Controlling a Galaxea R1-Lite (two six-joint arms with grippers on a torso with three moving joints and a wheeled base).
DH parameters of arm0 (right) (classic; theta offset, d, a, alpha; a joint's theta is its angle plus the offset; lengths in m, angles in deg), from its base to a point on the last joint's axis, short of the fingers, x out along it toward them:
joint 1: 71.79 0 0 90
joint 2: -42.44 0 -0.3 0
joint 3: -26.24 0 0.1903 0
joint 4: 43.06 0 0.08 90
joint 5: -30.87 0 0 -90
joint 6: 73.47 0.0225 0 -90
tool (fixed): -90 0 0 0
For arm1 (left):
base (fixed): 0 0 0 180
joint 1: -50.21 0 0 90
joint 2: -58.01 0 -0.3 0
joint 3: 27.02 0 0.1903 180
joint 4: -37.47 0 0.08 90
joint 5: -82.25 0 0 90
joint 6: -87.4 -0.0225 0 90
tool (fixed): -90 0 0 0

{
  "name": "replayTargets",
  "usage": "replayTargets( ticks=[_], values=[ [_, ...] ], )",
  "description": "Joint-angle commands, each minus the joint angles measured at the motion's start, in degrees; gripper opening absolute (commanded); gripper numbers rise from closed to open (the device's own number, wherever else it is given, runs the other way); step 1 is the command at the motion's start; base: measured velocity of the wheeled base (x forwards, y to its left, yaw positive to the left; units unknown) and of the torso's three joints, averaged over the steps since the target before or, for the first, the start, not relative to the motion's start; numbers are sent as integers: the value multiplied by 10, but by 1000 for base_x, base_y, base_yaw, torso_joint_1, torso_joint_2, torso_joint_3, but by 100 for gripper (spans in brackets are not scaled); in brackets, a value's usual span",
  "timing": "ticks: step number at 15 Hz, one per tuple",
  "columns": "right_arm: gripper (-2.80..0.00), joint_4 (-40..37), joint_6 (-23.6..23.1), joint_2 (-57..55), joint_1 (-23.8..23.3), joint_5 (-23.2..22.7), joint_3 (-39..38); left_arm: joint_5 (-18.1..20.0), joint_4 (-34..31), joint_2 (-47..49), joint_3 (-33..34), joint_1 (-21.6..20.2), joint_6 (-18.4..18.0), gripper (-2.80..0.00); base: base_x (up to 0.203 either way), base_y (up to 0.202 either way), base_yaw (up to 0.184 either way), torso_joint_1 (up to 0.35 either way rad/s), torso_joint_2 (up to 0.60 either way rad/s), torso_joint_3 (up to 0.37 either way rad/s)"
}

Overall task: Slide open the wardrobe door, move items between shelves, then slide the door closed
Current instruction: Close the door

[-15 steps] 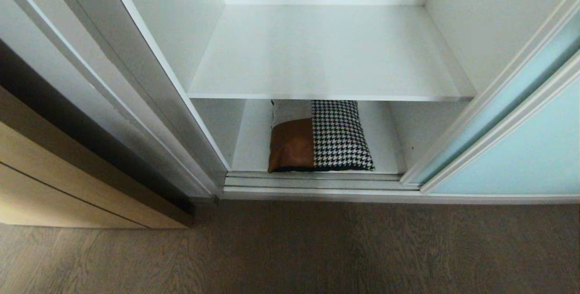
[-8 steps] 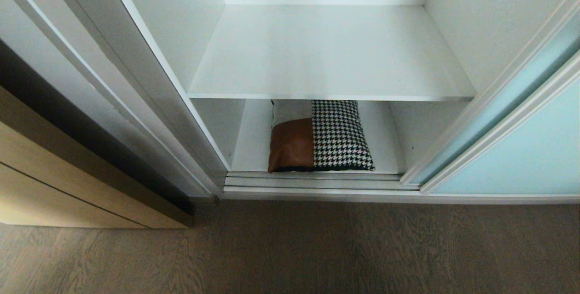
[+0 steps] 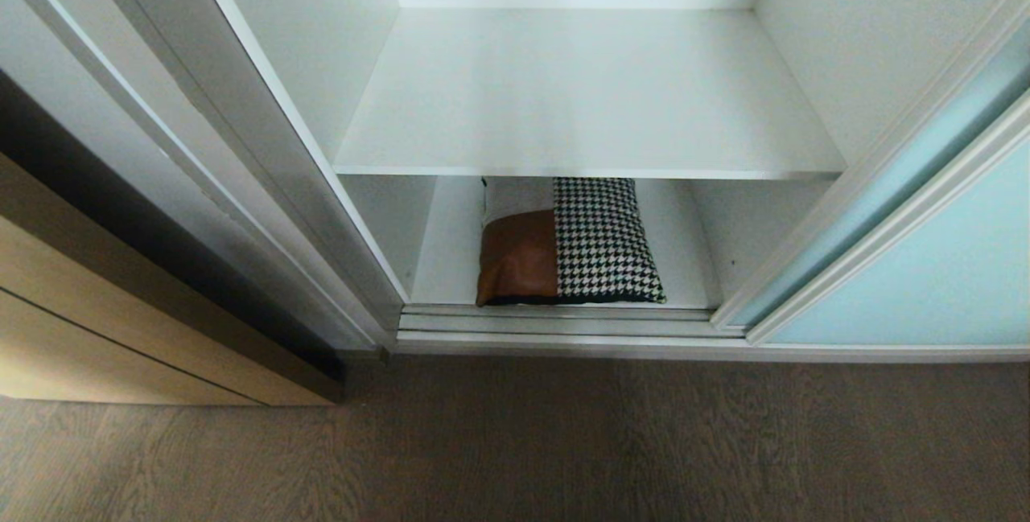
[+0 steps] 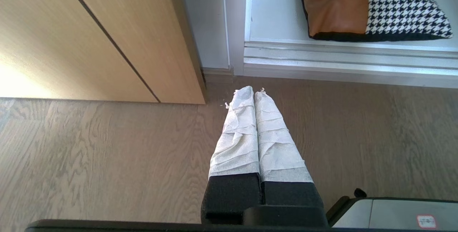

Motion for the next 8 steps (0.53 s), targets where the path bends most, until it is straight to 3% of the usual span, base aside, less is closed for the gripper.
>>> replayTargets(
  ticks=[1,8],
  values=[
    [-280,7,1,-9,3,-1,6,0,0,1,0,0,0,-280,0,0,0,0,0,0],
    [-280,27,-1,-30,9,0,23,0,0,1,0,0,0,-280,0,0,0,0,0,0]
  ],
)
